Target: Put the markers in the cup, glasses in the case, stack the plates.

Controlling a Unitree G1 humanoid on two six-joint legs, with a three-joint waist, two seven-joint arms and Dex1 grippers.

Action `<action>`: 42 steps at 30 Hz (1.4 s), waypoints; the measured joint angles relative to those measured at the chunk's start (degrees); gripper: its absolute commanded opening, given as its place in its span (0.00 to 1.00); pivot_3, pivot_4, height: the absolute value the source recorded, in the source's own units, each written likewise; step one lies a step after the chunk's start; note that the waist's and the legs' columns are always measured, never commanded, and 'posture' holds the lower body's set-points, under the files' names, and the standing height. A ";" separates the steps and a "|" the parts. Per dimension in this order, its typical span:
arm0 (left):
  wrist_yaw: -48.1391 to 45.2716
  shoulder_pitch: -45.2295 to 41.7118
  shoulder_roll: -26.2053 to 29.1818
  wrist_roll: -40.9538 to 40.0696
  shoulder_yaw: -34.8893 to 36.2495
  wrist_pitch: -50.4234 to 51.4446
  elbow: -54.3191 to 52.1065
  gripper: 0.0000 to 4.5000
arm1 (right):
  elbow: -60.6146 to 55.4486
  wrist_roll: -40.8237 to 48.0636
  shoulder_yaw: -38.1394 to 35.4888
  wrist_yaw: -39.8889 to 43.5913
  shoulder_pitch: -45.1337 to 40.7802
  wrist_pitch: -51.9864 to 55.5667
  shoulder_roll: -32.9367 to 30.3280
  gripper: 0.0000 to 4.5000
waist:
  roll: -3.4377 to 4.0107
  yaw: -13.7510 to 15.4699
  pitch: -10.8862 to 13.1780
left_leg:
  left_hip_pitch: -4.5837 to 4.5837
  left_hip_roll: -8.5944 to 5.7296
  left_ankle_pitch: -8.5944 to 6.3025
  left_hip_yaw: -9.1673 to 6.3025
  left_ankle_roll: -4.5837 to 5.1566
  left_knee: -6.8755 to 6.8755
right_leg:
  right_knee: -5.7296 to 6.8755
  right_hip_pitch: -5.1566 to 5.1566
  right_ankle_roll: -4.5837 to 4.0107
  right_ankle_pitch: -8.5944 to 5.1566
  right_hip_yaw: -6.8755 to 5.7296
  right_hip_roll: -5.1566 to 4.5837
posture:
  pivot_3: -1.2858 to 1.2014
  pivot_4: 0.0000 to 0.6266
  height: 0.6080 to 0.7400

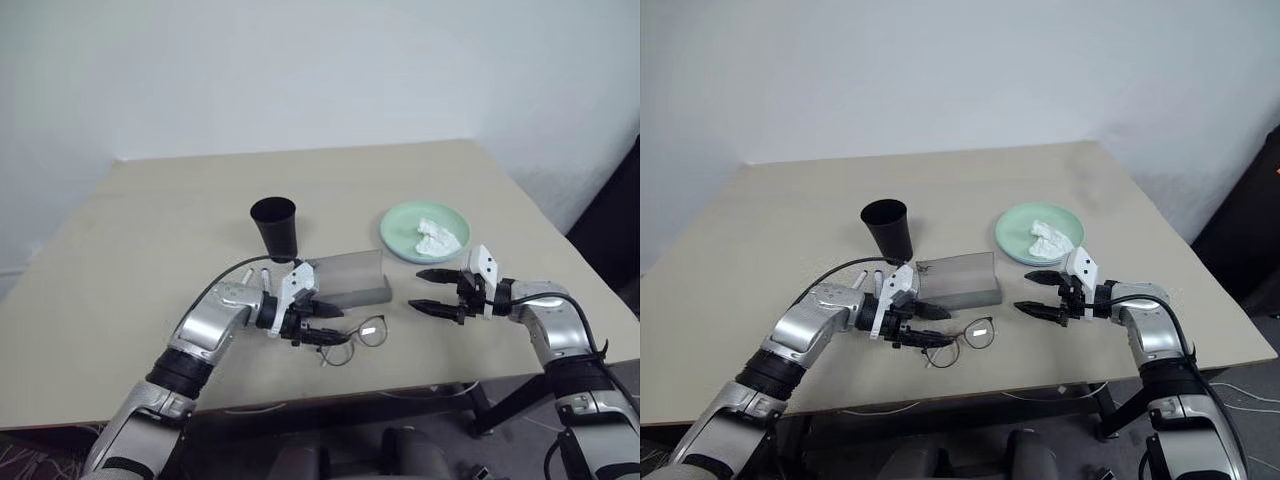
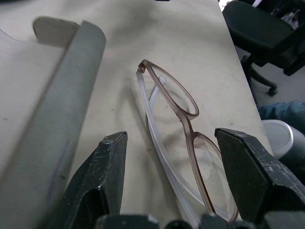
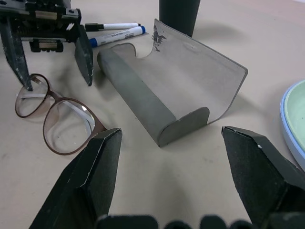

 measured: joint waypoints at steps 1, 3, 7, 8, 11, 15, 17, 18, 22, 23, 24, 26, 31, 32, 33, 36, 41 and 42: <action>-0.27 -0.34 -0.36 0.25 -0.35 -0.03 0.47 0.69 | -0.10 0.00 -0.01 -0.20 0.31 -0.09 0.00 0.80 | 0.00 0.12 0.00 | 0.00 0.00 0.00 0.00 0.00 0.00 | 0.00 0.00 0.00 0.00 0.01 0.00 | 0.52 0.00 1.00; -0.77 -0.97 -0.77 1.26 -1.40 -0.23 1.35 0.69 | -0.71 0.03 -0.02 -0.62 1.22 -0.13 0.00 0.80 | 0.00 0.36 0.00 | 0.00 0.00 0.00 -0.01 0.00 -0.02 | 0.00 -0.01 0.00 0.00 0.00 0.00 | 0.52 0.00 1.00; -0.96 -1.82 -2.71 2.16 -2.04 -0.47 3.05 0.69 | -1.63 0.39 -0.02 -0.50 2.03 0.19 0.02 0.80 | -0.01 0.38 0.01 | -0.02 -0.01 0.00 -0.02 0.01 -0.01 | 0.00 -0.02 0.00 0.00 0.01 0.00 | 0.52 0.00 1.00; -1.13 -2.01 -2.89 2.17 -2.06 -0.46 3.08 0.69 | -2.20 0.69 -0.02 -0.33 2.24 0.44 -0.05 0.80 | -0.01 0.37 0.01 | -0.01 0.00 0.00 -0.02 0.01 -0.01 | 0.00 -0.01 0.00 0.00 0.01 0.00 | 0.52 0.00 1.00; -1.53 -2.37 -3.42 2.35 -2.06 -0.44 3.54 0.69 | -3.34 1.25 -0.02 0.60 3.00 1.42 -0.67 0.80 | -0.01 0.38 0.01 | 0.00 0.00 0.00 -0.03 0.01 -0.01 | 0.00 -0.01 0.00 0.00 0.01 0.00 | 0.52 0.00 1.00; -1.89 -2.38 -3.94 2.81 -2.14 -0.36 3.92 0.54 | -3.91 1.37 -0.02 1.35 4.07 2.29 -0.96 0.81 | -0.02 0.33 0.01 | 0.01 0.00 0.00 0.00 0.01 -0.01 | 0.00 -0.01 0.00 0.00 0.02 0.00 | 0.52 0.00 1.00; -2.01 -2.38 -3.95 3.19 -2.32 -0.35 3.95 0.40 | -4.22 1.92 -0.02 2.00 4.12 2.55 -1.08 0.81 | -0.02 0.33 0.01 | 0.01 0.01 0.00 0.00 0.01 -0.01 | 0.00 -0.01 0.00 0.00 0.02 0.00 | 0.52 0.00 1.00; -2.09 -2.38 -3.96 3.61 -2.42 -0.36 3.98 0.32 | -4.84 2.50 -0.02 2.59 4.14 2.97 -1.15 0.81 | -0.02 0.33 0.01 | 0.02 0.01 0.00 0.00 0.01 -0.01 | 0.00 0.00 0.00 0.00 0.02 0.00 | 0.52 0.00 1.00; -3.35 -2.74 -4.41 3.44 -2.29 -0.46 3.86 0.01 | -6.74 3.89 0.02 4.61 4.31 4.67 -1.64 0.81 | -0.04 0.40 0.00 | 0.03 0.01 0.00 -0.02 0.01 0.00 | -0.01 0.03 0.01 -0.01 0.02 0.00 | 0.52 0.00 1.00; -3.91 -3.07 -4.57 3.31 -2.31 -0.46 3.67 0.00 | -6.88 4.10 0.03 4.90 4.34 4.85 -1.78 0.81 | -0.04 0.42 0.00 | 0.04 0.00 0.00 -0.02 0.01 0.00 | -0.03 0.06 0.01 -0.01 0.01 0.00 | 0.52 0.00 1.00; -4.21 -3.31 -4.72 3.31 -2.39 -0.46 3.65 0.00 | -7.11 4.19 0.13 5.09 4.47 4.97 -1.92 0.81 | -0.03 0.41 0.00 | 0.05 0.00 0.00 0.00 0.00 0.01 | -0.03 0.06 0.01 -0.01 0.02 -0.01 | 0.52 0.00 1.00; -4.24 -3.33 -4.73 3.35 -2.39 -0.56 3.67 0.00 | -7.47 4.37 0.59 5.29 4.87 5.02 -2.29 0.81 | -0.04 0.39 0.00 | 0.05 0.01 0.00 0.01 0.00 0.02 | -0.03 0.06 0.01 -0.01 0.02 -0.02 | 0.52 0.00 1.00; -4.23 -3.33 -4.98 3.65 -2.35 -1.05 3.69 0.00 | -7.48 4.39 0.91 5.28 5.02 5.00 -2.31 0.81 | -0.04 0.41 0.00 | 0.06 0.01 0.00 0.01 0.00 0.03 | -0.02 0.06 0.01 -0.01 0.02 -0.02 | 0.52 0.00 1.00; -4.23 -3.33 -5.03 3.64 -2.28 -1.04 3.69 0.00 | -7.48 4.39 0.96 5.25 5.02 4.99 -2.32 0.81 | -0.04 0.40 0.00 | 0.05 0.01 0.00 0.01 0.00 0.03 | -0.02 0.06 0.01 -0.01 0.02 -0.02 | 0.52 0.00 1.00; -4.23 -3.33 -5.05 3.62 -2.22 -1.03 3.67 0.00 | -7.48 4.39 1.03 5.20 5.02 4.96 -2.31 0.81 | -0.04 0.41 0.00 | 0.05 0.01 0.00 0.01 0.00 0.04 | -0.02 0.06 0.01 -0.01 0.02 -0.02 | 0.52 0.00 1.00; -4.18 -3.32 -5.06 3.27 -1.83 -0.76 3.27 0.00 | -7.47 4.39 1.15 5.02 5.02 4.85 -2.32 0.81 | -0.05 0.40 0.01 | 0.04 0.01 0.00 0.01 0.00 0.05 | -0.02 0.05 0.01 -0.01 0.02 -0.02 | 0.52 0.00 1.00; -3.12 -3.61 -4.15 2.18 0.60 0.11 1.89 0.00 | -7.06 4.35 1.21 4.96 4.95 4.15 -2.34 0.81 | -0.07 0.32 0.02 | 0.03 0.05 0.00 0.01 0.00 0.05 | -0.01 0.01 0.01 -0.01 0.01 0.01 | 0.52 0.00 1.00; -3.12 -3.87 -3.78 1.85 1.10 0.23 1.40 0.00 | -6.48 4.30 1.21 4.94 4.88 3.87 -2.36 0.81 | -0.09 0.33 0.03 | 0.02 0.05 0.00 0.00 0.00 0.05 | -0.01 0.00 0.01 -0.01 0.00 0.01 | 0.52 0.00 1.00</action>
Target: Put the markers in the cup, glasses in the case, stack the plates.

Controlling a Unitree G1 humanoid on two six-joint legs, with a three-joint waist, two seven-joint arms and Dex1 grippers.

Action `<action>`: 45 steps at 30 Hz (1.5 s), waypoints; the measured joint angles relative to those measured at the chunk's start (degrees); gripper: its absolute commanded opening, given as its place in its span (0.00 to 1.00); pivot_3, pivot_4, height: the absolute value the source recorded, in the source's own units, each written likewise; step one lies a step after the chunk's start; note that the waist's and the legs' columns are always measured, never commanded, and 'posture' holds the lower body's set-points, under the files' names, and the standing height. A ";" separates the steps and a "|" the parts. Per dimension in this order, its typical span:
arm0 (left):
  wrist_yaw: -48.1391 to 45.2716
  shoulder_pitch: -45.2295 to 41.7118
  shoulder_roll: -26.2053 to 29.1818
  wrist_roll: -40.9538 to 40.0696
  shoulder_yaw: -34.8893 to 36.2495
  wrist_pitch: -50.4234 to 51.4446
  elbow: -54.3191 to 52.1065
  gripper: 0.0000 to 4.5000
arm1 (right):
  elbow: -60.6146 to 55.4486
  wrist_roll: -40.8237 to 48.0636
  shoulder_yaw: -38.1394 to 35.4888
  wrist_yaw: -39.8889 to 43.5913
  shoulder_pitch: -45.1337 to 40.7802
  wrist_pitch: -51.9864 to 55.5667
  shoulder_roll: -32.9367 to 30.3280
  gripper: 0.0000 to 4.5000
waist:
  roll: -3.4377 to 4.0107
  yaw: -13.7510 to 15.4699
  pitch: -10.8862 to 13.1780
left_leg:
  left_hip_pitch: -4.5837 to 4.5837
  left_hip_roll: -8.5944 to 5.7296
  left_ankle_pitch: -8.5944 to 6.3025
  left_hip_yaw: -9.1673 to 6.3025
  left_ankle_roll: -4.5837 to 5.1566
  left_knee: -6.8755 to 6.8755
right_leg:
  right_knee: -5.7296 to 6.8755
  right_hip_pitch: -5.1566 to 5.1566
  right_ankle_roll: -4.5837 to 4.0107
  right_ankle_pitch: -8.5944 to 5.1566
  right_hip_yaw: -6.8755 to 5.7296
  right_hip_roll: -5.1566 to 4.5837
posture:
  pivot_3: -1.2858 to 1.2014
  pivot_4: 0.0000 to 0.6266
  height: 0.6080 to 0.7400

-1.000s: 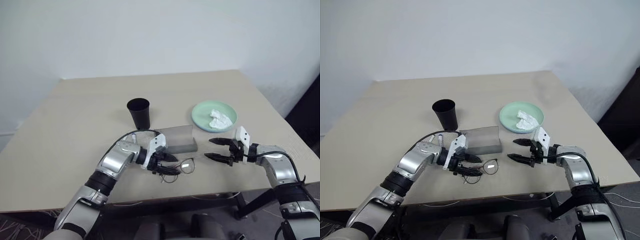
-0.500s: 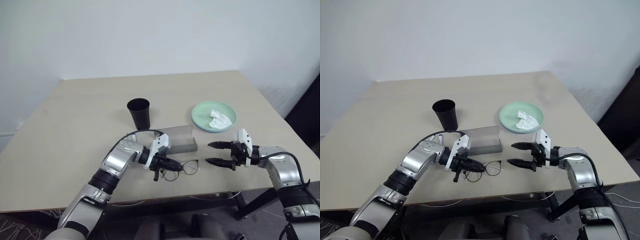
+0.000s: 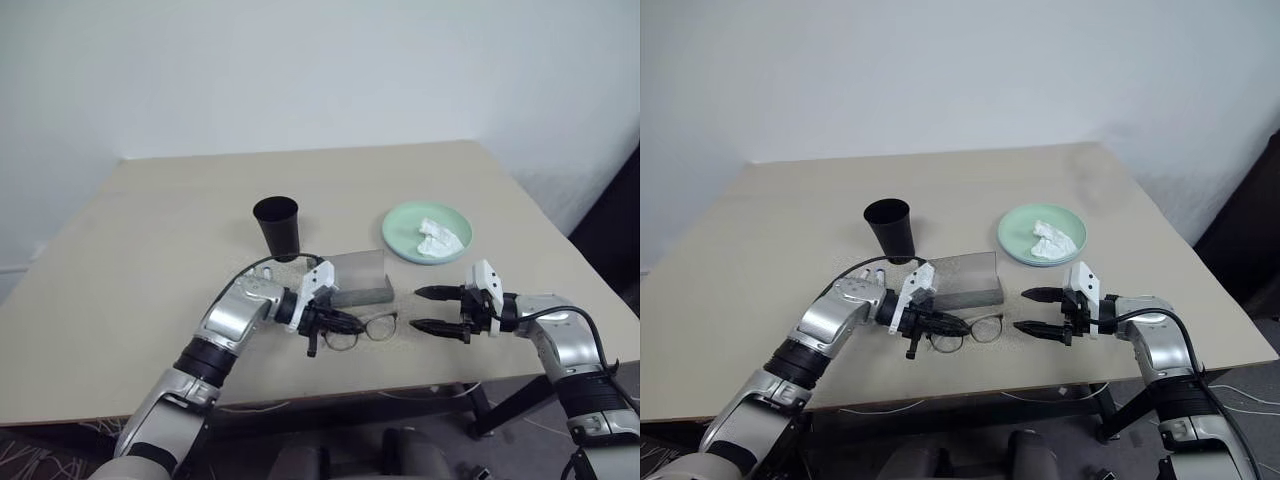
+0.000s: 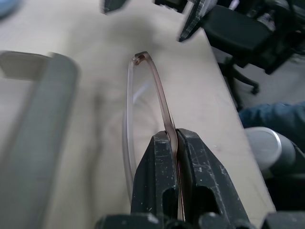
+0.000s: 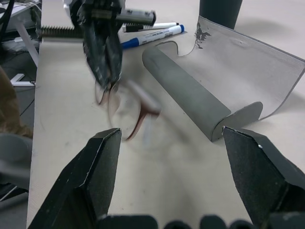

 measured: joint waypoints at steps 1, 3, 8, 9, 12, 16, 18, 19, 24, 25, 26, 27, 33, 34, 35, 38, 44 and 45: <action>-0.01 -0.30 0.20 -0.21 0.48 0.11 -0.48 0.00 | 0.47 -0.15 0.02 -0.02 -0.04 -0.17 -0.05 0.81 | 0.00 0.02 0.00 | -0.01 -0.01 0.00 0.00 0.00 0.00 | 0.00 0.00 0.00 0.00 0.00 0.00 | 0.52 0.00 1.00; 0.05 -1.21 0.21 -1.04 2.06 0.41 -1.35 0.00 | 1.80 -0.73 0.10 -0.05 -0.41 -0.67 -0.05 0.81 | -0.01 0.01 0.00 | -0.02 -0.01 0.00 0.02 0.00 0.00 | -0.02 0.00 0.00 0.00 0.01 -0.01 | 0.52 0.00 1.00; 1.49 -4.36 0.10 -2.35 4.71 0.02 -1.62 0.00 | 4.30 -1.80 0.21 -0.02 -1.01 -2.06 -0.12 0.81 | -0.02 0.00 0.01 | -0.02 -0.03 0.00 -0.01 0.00 -0.01 | -0.02 -0.01 0.00 0.00 0.01 0.00 | 0.52 0.00 1.00; 1.94 -5.06 -0.09 -2.38 5.14 -0.45 -1.45 0.00 | 4.66 -2.03 0.27 0.01 -1.02 -2.24 -0.13 0.81 | -0.02 0.00 0.01 | -0.03 -0.03 0.00 -0.01 0.00 -0.02 | -0.02 -0.01 0.00 0.00 0.01 0.00 | 0.52 0.00 1.00; 3.81 -7.96 -0.98 -1.57 5.84 -3.57 2.46 0.00 | 4.75 -2.06 0.54 0.45 -1.07 -2.50 -0.19 0.81 | -0.02 0.03 0.01 | -0.03 -0.05 0.00 -0.03 0.01 -0.02 | -0.02 0.00 0.00 0.00 0.01 0.00 | 0.52 0.00 1.00; 6.19 -13.13 -1.92 2.72 5.79 -10.90 12.02 0.00 | 4.45 -2.03 1.16 1.33 -1.06 -2.53 -0.19 0.81 | -0.02 0.00 0.01 | -0.03 -0.06 0.00 0.00 0.01 -0.02 | -0.03 0.00 0.00 0.00 0.01 0.01 | 0.52 0.00 1.00; 6.49 -14.78 -2.98 4.51 5.55 -14.41 16.68 0.00 | 4.32 -2.03 1.54 1.34 -1.08 -2.54 -0.15 0.81 | -0.02 0.00 0.02 | -0.05 -0.07 -0.01 0.00 0.03 -0.03 | -0.04 0.00 0.00 0.00 0.02 0.00 | 0.52 0.00 1.00; 6.55 -15.54 -3.68 5.29 5.23 -16.20 19.39 0.00 | 4.26 -2.01 1.69 1.35 -1.09 -2.53 -0.09 0.81 | -0.03 0.01 0.02 | -0.06 -0.07 -0.03 -0.01 0.05 -0.03 | -0.04 0.00 0.00 0.00 0.01 0.00 | 0.52 0.00 1.00; 5.91 -17.74 -6.12 8.94 3.49 -23.29 29.08 0.00 | -0.67 -1.86 2.68 1.81 -0.09 -2.21 0.01 0.81 | -0.06 0.01 0.04 | -0.11 -0.07 -0.06 -0.01 0.09 -0.03 | -0.06 -0.06 0.00 0.00 0.01 0.00 | 0.52 0.00 1.00; 5.53 -18.15 -6.56 9.33 3.38 -24.34 30.68 0.00 | -2.57 -1.74 2.98 1.89 0.50 -1.96 0.01 0.81 | -0.07 0.05 0.04 | -0.12 -0.07 -0.07 -0.02 0.09 -0.03 | -0.06 -0.06 0.01 0.00 0.01 0.00 | 0.52 0.00 1.00; 5.30 -18.47 -6.87 9.66 3.35 -25.25 31.95 0.00 | -4.12 -1.47 3.23 1.86 1.14 -1.60 0.03 0.81 | -0.08 0.08 0.05 | -0.13 -0.07 -0.07 -0.02 0.09 -0.03 | -0.06 -0.06 0.01 0.00 0.01 0.00 | 0.52 0.00 1.00; 5.11 -18.78 -7.01 10.11 3.34 -26.10 33.07 0.00 | -5.25 -1.37 3.47 1.82 1.69 -1.31 0.03 0.81 | -0.08 0.06 0.05 | -0.14 -0.07 -0.07 -0.01 0.09 -0.03 | -0.06 -0.07 0.02 -0.01 0.01 0.00 | 0.52 0.00 1.00; 4.08 -20.11 -8.08 12.53 3.34 -29.48 39.09 0.00 | -12.94 0.34 3.81 0.44 5.73 1.25 -0.16 0.81 | -0.13 0.09 0.08 | -0.20 -0.07 -0.09 -0.03 0.10 -0.03 | -0.09 -0.11 0.04 -0.02 -0.01 -0.01 | 0.52 0.00 1.00; 3.80 -20.41 -8.19 12.89 3.34 -29.84 39.92 0.00 | -14.04 0.42 3.83 0.14 6.22 1.62 -0.21 0.81 | -0.14 0.09 0.08 | -0.20 -0.07 -0.09 -0.04 0.10 -0.03 | -0.09 -0.10 0.04 -0.02 -0.03 -0.01 | 0.52 0.00 1.00; 3.54 -20.66 -8.28 13.28 3.34 -30.06 40.44 0.00 | -14.86 0.51 3.83 -0.21 6.58 1.98 -0.29 0.81 | -0.15 0.09 0.09 | -0.21 -0.07 -0.10 -0.04 0.10 -0.03 | -0.10 -0.11 0.04 -0.02 -0.03 -0.01 | 0.52 0.00 1.00; 2.37 -20.89 -8.47 13.57 3.38 -30.15 41.02 0.00 | -16.67 0.87 3.82 -1.02 7.81 2.45 -0.35 0.81 | -0.17 0.08 0.09 | -0.21 -0.06 -0.11 -0.04 0.12 -0.03 | -0.11 -0.11 0.05 -0.02 -0.03 -0.02 | 0.52 0.00 1.00; -0.18 -20.89 -8.80 13.70 3.43 -29.32 42.18 0.00 | -17.06 0.87 3.83 -2.65 8.46 2.56 -0.35 0.81 | -0.20 0.06 0.10 | -0.21 -0.06 -0.12 -0.03 0.13 -0.02 | -0.12 -0.11 0.05 -0.03 -0.03 -0.02 | 0.52 0.00 1.00; -0.48 -20.89 -8.84 13.69 3.43 -29.01 42.22 0.00 | -17.06 0.87 3.83 -2.70 8.46 2.56 -0.34 0.81 | -0.20 0.06 0.10 | -0.21 -0.06 -0.12 -0.03 0.13 -0.02 | -0.12 -0.11 0.06 -0.03 -0.03 -0.02 | 0.52 0.00 1.00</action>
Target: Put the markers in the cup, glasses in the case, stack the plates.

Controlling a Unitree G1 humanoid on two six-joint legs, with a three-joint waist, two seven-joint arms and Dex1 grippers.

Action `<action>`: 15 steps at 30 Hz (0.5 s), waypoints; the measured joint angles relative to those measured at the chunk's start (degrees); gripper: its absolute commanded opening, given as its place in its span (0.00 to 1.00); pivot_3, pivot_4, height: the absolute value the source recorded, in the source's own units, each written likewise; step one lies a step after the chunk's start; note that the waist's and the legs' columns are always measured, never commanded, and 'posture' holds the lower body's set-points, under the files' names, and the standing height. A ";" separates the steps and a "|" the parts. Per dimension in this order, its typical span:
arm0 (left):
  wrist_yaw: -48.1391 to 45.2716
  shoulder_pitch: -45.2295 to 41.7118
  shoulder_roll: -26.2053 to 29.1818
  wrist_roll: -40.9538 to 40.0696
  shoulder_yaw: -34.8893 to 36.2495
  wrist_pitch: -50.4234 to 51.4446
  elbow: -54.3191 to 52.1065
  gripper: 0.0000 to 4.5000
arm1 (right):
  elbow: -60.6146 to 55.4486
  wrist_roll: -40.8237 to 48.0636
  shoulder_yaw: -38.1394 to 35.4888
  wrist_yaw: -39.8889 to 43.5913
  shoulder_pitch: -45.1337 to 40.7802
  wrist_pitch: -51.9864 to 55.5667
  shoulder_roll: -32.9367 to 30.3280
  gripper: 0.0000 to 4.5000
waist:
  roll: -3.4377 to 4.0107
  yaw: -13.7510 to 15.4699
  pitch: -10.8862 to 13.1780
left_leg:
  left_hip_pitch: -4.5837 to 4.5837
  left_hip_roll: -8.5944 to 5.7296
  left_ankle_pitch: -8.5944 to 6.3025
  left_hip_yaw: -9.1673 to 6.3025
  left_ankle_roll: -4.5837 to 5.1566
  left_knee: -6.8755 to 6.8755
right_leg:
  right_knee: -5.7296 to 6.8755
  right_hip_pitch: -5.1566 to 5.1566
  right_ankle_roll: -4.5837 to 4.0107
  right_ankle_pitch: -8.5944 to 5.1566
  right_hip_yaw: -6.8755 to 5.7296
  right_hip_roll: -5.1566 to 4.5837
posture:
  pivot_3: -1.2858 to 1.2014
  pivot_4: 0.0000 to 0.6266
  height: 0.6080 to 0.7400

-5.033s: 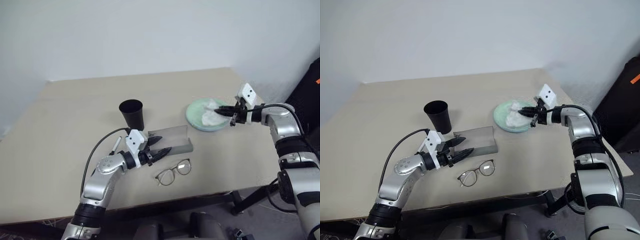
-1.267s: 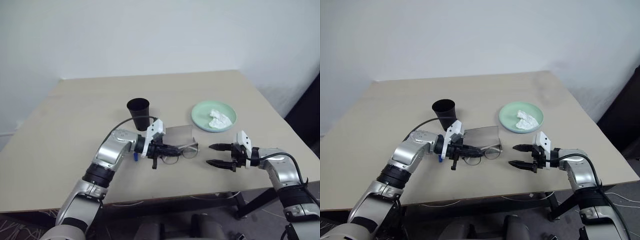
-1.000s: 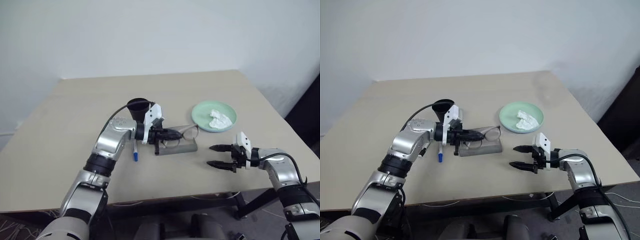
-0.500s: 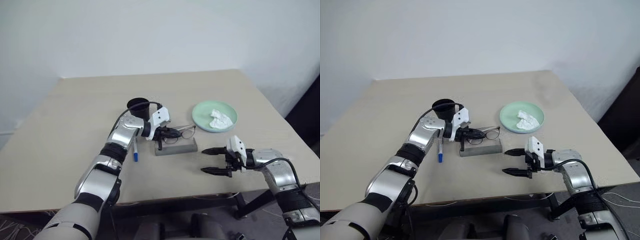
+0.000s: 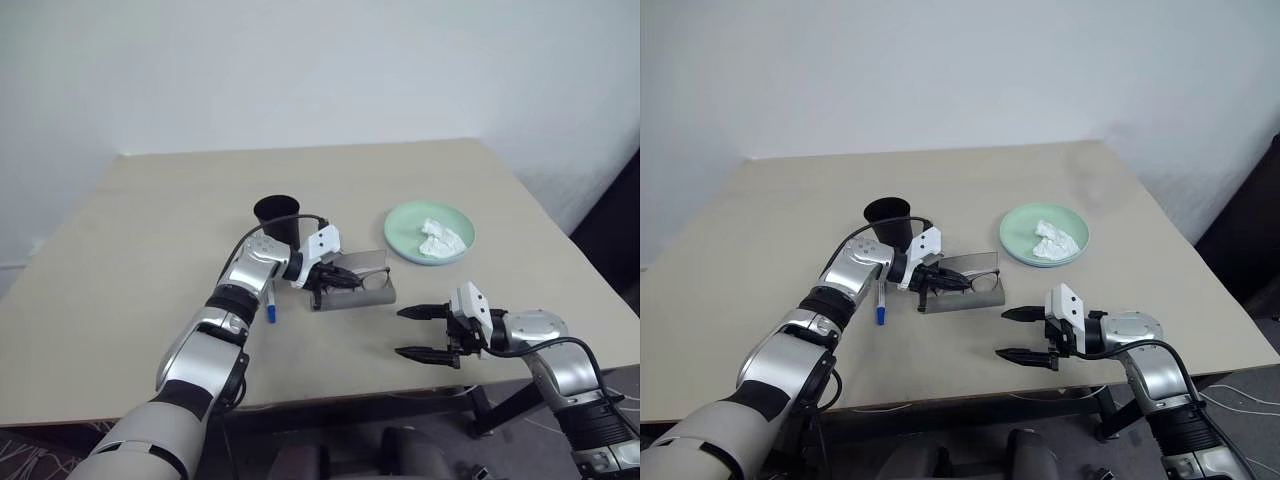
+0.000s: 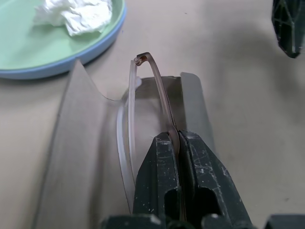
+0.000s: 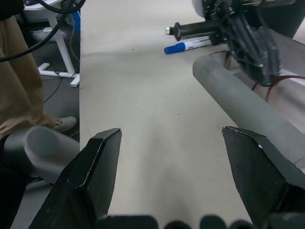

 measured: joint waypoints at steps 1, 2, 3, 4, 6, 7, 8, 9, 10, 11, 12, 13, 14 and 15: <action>-0.39 0.00 -0.01 0.01 0.00 0.26 0.04 0.00 | 0.00 0.00 0.00 -0.07 0.00 0.00 0.00 0.81 | 0.00 -0.01 0.00 | 0.00 0.00 0.00 0.00 0.00 0.00 | 0.00 0.00 0.00 0.00 0.00 0.00 | 0.52 0.00 1.00; -0.66 0.00 -0.01 0.02 0.00 0.43 0.06 0.00 | 0.01 0.00 0.01 -0.10 -0.01 0.00 0.01 0.81 | -0.01 -0.01 0.00 | 0.00 0.00 0.00 0.00 0.00 0.00 | 0.00 0.00 0.00 0.00 0.00 0.00 | 0.52 0.00 1.00; -0.81 0.00 0.00 0.02 0.02 0.68 0.06 0.00 | 0.03 0.00 0.04 -0.12 -0.04 -0.02 0.02 0.81 | -0.01 -0.01 0.00 | 0.00 0.00 0.00 0.00 0.00 0.00 | 0.00 0.00 0.00 0.00 0.00 0.00 | 0.52 0.00 1.00; -0.89 0.00 0.00 0.02 0.04 0.86 0.06 0.00 | 0.14 -0.01 0.12 -0.14 -0.14 -0.06 0.05 0.81 | -0.01 -0.01 -0.01 | 0.01 0.00 0.00 0.00 0.00 0.00 | 0.00 0.01 0.00 0.00 0.00 0.00 | 0.52 0.00 1.00; -0.97 -0.01 0.00 0.06 0.06 1.03 0.06 0.00 | 0.40 -0.02 0.30 -0.17 -0.30 -0.18 0.06 0.81 | -0.02 -0.01 -0.01 | 0.01 0.00 0.00 0.00 0.00 0.00 | 0.00 0.01 0.00 0.00 0.00 0.00 | 0.52 0.00 1.00; -0.97 -0.02 0.00 0.11 0.06 1.03 0.09 0.00 | 0.43 -0.02 0.36 -0.20 -0.33 -0.24 0.07 0.81 | -0.02 -0.02 -0.01 | 0.01 0.00 0.00 0.00 0.00 0.00 | 0.00 0.01 0.00 0.00 0.00 0.00 | 0.52 0.00 1.00; -0.97 -0.09 0.00 0.16 0.06 1.00 0.25 0.00 | 0.46 -0.03 0.44 -0.23 -0.37 -0.28 0.07 0.81 | -0.02 -0.02 -0.01 | 0.01 0.00 0.00 0.00 0.00 0.00 | 0.00 0.01 0.00 0.00 0.00 0.00 | 0.52 0.00 1.00; -0.97 -0.21 0.00 0.20 0.06 0.97 0.50 0.00 | 0.56 -0.03 0.51 -0.26 -0.42 -0.33 0.09 0.81 | -0.03 -0.03 -0.01 | 0.02 0.01 0.00 0.00 0.00 0.00 | 0.00 0.01 0.00 0.00 0.00 0.00 | 0.52 0.00 1.00; -0.93 -0.35 -0.01 0.29 0.06 0.91 0.80 0.00 | 0.80 -0.04 0.57 -0.32 -0.48 -0.38 0.11 0.81 | -0.03 -0.03 -0.01 | 0.02 0.01 0.00 0.01 0.00 0.00 | 0.00 0.01 0.00 0.00 0.00 0.00 | 0.52 0.00 1.00; -0.86 -0.41 -0.01 0.42 0.06 0.78 1.02 0.05 | 1.11 -0.05 0.62 -0.40 -0.50 -0.41 0.14 0.81 | -0.03 -0.03 -0.02 | 0.02 0.01 0.00 0.01 0.00 0.00 | 0.00 0.02 0.00 0.00 0.00 0.00 | 0.52 0.00 1.00; -0.78 -0.44 -0.02 0.55 0.06 0.66 1.24 0.11 | 1.24 -0.07 0.65 -0.44 -0.50 -0.41 0.16 0.81 | -0.03 -0.03 -0.02 | 0.02 0.01 0.00 0.01 0.00 0.00 | 0.00 0.02 0.00 0.00 0.00 0.00 | 0.52 0.00 1.00; -0.62 -0.47 -0.05 0.97 0.01 0.53 1.91 0.16 | 1.25 -0.08 0.67 -0.51 -0.51 -0.44 0.22 0.81 | -0.03 -0.04 -0.02 | 0.03 0.01 0.00 0.01 0.00 0.00 | 0.00 0.02 0.00 0.00 0.00 0.00 | 0.52 0.00 1.00; -0.28 -0.47 -0.08 1.06 0.07 0.21 2.48 0.23 | 1.25 -0.08 0.69 -0.59 -0.52 -0.46 0.26 0.81 | -0.04 -0.04 -0.01 | 0.02 0.01 0.00 0.00 0.01 0.00 | 0.00 0.01 0.00 0.00 0.00 0.00 | 0.52 0.00 1.00; 0.02 -0.47 -0.09 1.15 0.09 -0.04 2.64 0.31 | 1.25 -0.08 0.72 -0.64 -0.53 -0.46 0.28 0.81 | -0.06 -0.02 -0.01 | 0.02 0.01 0.00 0.00 0.00 0.00 | 0.00 0.02 0.00 0.00 0.00 0.00 | 0.52 0.00 1.00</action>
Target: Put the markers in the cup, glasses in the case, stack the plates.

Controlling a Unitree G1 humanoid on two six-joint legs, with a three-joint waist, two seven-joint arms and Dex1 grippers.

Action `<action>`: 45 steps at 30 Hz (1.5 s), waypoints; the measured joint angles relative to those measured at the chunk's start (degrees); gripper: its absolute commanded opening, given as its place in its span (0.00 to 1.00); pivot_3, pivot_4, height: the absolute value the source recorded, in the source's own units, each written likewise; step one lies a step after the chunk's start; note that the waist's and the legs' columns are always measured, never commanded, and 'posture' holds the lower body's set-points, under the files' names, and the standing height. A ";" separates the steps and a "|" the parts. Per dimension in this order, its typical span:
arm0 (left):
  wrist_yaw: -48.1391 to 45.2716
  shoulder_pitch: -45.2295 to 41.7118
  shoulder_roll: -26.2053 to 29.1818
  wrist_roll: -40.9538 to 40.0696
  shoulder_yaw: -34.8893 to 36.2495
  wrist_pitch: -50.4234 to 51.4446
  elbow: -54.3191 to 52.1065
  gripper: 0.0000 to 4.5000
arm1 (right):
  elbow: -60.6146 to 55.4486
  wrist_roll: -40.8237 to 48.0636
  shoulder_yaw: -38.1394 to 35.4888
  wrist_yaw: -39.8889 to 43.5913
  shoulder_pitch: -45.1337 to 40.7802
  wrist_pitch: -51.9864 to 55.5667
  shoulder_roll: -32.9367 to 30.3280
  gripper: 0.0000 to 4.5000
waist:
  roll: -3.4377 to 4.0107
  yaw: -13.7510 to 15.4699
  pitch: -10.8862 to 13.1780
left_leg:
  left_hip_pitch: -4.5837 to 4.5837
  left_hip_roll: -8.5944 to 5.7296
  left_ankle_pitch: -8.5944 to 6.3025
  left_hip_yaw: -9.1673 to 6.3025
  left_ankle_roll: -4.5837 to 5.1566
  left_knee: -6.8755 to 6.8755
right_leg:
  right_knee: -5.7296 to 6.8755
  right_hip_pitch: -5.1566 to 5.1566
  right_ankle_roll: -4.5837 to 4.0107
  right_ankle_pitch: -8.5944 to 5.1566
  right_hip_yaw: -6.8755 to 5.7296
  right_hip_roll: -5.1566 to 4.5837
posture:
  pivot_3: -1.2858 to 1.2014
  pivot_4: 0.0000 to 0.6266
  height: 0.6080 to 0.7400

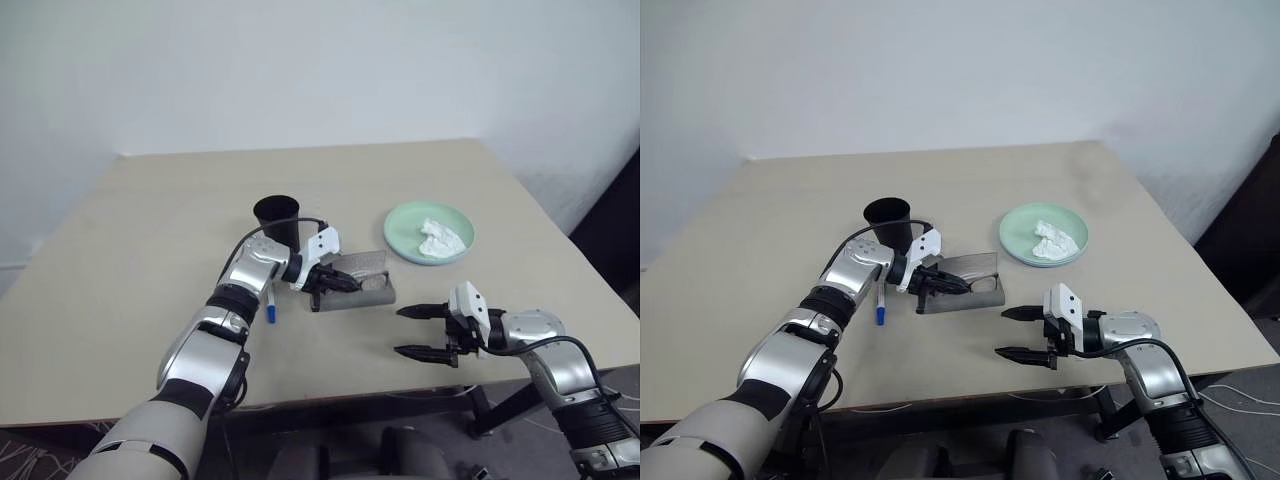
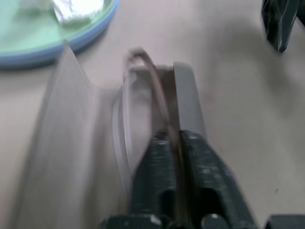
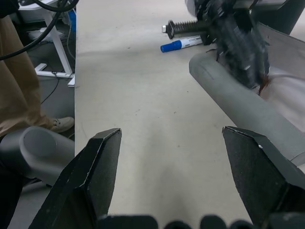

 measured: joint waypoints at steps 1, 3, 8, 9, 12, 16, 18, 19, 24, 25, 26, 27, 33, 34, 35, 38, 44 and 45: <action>0.30 -0.02 -0.01 0.13 0.08 -0.23 0.14 0.38 | 0.00 0.00 0.02 -0.05 -0.05 0.00 0.03 0.81 | 0.00 0.01 0.00 | 0.00 0.00 0.00 0.01 0.00 0.00 | 0.00 0.01 0.00 0.00 0.00 0.00 | 0.52 0.00 1.00; 0.69 -0.21 -0.17 0.36 0.44 -0.78 0.60 0.38 | 0.00 0.00 0.04 -0.28 -0.08 0.00 0.06 0.81 | -0.01 0.01 0.00 | 0.00 -0.01 0.00 0.01 0.00 0.01 | 0.00 0.01 0.00 0.00 0.00 0.00 | 0.52 0.00 1.00; 1.91 -0.41 -0.92 0.52 1.69 -1.23 1.07 0.38 | -0.01 0.00 0.21 -0.51 -0.19 0.01 0.07 0.81 | -0.03 0.01 0.01 | -0.01 -0.01 0.00 0.01 0.00 0.01 | 0.00 0.00 0.00 0.00 0.00 -0.01 | 0.52 0.00 1.00; 2.42 -0.72 -1.09 0.49 2.29 -1.48 1.12 0.38 | -0.01 0.00 0.28 -0.51 -0.25 0.01 0.07 0.81 | -0.04 0.02 0.02 | -0.02 -0.01 0.00 0.00 0.00 0.01 | 0.00 -0.01 0.00 0.00 0.00 -0.01 | 0.52 0.00 1.00; 5.25 -3.00 -1.29 0.20 4.31 -3.35 1.12 0.38 | 0.00 -0.04 0.33 -0.60 -0.53 0.01 0.08 0.81 | -0.08 0.02 0.04 | -0.02 -0.01 0.00 0.00 0.00 0.01 | 0.00 0.00 0.01 0.01 0.00 -0.01 | 0.52 0.00 1.00; 11.38 -5.97 -1.96 -0.02 6.91 -7.24 1.12 0.38 | 1.58 -0.70 0.32 -2.44 -2.18 -0.45 0.76 0.81 | -0.09 -0.01 0.05 | -0.01 -0.01 -0.01 0.02 0.01 0.01 | -0.02 0.01 0.02 0.01 0.00 -0.01 | 0.52 0.00 1.00; 15.11 -6.88 -2.40 0.37 7.44 -9.55 1.43 0.38 | 3.62 -1.60 0.25 -4.43 -3.24 -1.69 1.42 0.81 | -0.09 0.00 0.04 | 0.00 -0.01 -0.01 0.02 0.01 0.01 | -0.01 0.02 0.02 0.02 0.00 -0.01 | 0.52 0.00 1.00; 17.08 -7.34 -2.38 0.92 7.45 -10.57 2.10 0.38 | 5.12 -2.07 0.18 -5.49 -3.91 -2.28 1.54 0.81 | -0.09 -0.02 0.04 | 0.00 -0.01 -0.01 0.05 0.01 0.01 | -0.01 0.02 0.03 0.02 0.01 -0.01 | 0.52 0.00 1.00; 26.57 -9.28 -0.61 5.41 6.73 -14.58 6.77 0.38 | 10.05 -2.95 -2.52 -8.28 -5.80 -3.55 0.68 0.81 | -0.09 -0.05 0.05 | 0.01 -0.02 -0.02 0.07 0.03 0.00 | -0.01 0.02 0.04 0.03 0.02 0.00 | 0.52 0.00 1.00; 28.14 -9.36 -0.17 6.46 6.38 -14.84 8.00 0.38 | 10.58 -2.97 -2.82 -8.45 -6.19 -3.73 0.15 0.81 | -0.09 -0.06 0.04 | 0.01 -0.02 -0.03 0.07 0.04 -0.01 | -0.01 0.02 0.04 0.03 0.02 0.00 | 0.52 0.00 1.00; 29.26 -9.36 0.04 7.47 5.96 -14.91 9.08 0.38 | 11.04 -2.99 -3.08 -8.62 -6.51 -3.83 -0.24 0.81 | -0.09 -0.05 0.04 | 0.01 -0.02 -0.03 0.08 0.05 -0.01 | -0.01 0.02 0.05 0.03 0.02 0.00 | 0.52 0.00 1.00; 30.35 -9.36 0.09 8.35 5.46 -14.91 10.09 0.38 | 11.33 -3.00 -3.48 -8.97 -6.67 -3.88 -0.43 0.81 | -0.10 0.00 0.05 | 0.00 -0.03 -0.03 0.06 0.05 -0.01 | -0.02 0.02 0.05 0.03 0.01 0.00 | 0.52 0.00 1.00; 34.48 -9.36 -0.52 12.12 4.37 -14.27 13.77 0.18 | 12.32 -3.00 -4.61 -9.55 -6.74 -4.35 -0.98 0.81 | -0.10 0.00 0.05 | -0.03 -0.06 -0.11 0.08 0.14 -0.01 | -0.07 0.02 0.06 0.04 0.03 -0.02 | 0.52 0.00 1.00; 34.79 -9.36 -0.87 12.33 4.30 -14.09 13.98 0.10 | 12.32 -3.00 -4.69 -9.56 -6.74 -4.44 -1.02 0.81 | -0.10 0.00 0.05 | -0.03 -0.06 -0.12 0.07 0.15 -0.01 | -0.07 0.02 0.07 0.03 0.02 -0.02 | 0.52 0.00 1.00; 34.96 -9.36 -1.17 12.52 4.24 -13.96 14.06 0.03 | 12.32 -3.00 -4.69 -9.57 -6.73 -4.50 -1.04 0.81 | -0.10 0.00 0.05 | -0.03 -0.06 -0.14 0.07 0.15 -0.01 | -0.07 0.02 0.08 0.03 0.02 -0.02 | 0.52 0.00 1.00; 34.72 -9.35 -1.84 13.43 3.38 -13.84 14.43 0.01 | 12.31 -3.00 -4.70 -9.71 -6.53 -4.70 -1.04 0.81 | -0.10 -0.02 0.05 | -0.03 -0.06 -0.17 0.09 0.16 -0.01 | -0.06 0.02 0.10 0.02 0.03 -0.02 | 0.52 0.00 1.00; 25.60 -8.79 -1.90 14.46 1.89 -13.70 14.37 0.01 | 12.22 -2.91 -5.04 -9.99 -6.23 -4.90 -1.04 0.81 | -0.09 -0.05 0.04 | -0.02 -0.07 -0.22 0.11 0.20 0.00 | -0.07 0.02 0.11 -0.02 0.06 -0.02 | 0.52 0.00 1.00; 23.95 -8.70 -1.61 14.45 1.88 -13.67 13.97 0.01 | 12.22 -2.88 -5.25 -9.99 -6.20 -4.95 -1.04 0.81 | -0.09 -0.06 0.04 | -0.02 -0.07 -0.23 0.11 0.20 -0.01 | -0.07 0.02 0.11 -0.03 0.06 -0.02 | 0.52 0.00 1.00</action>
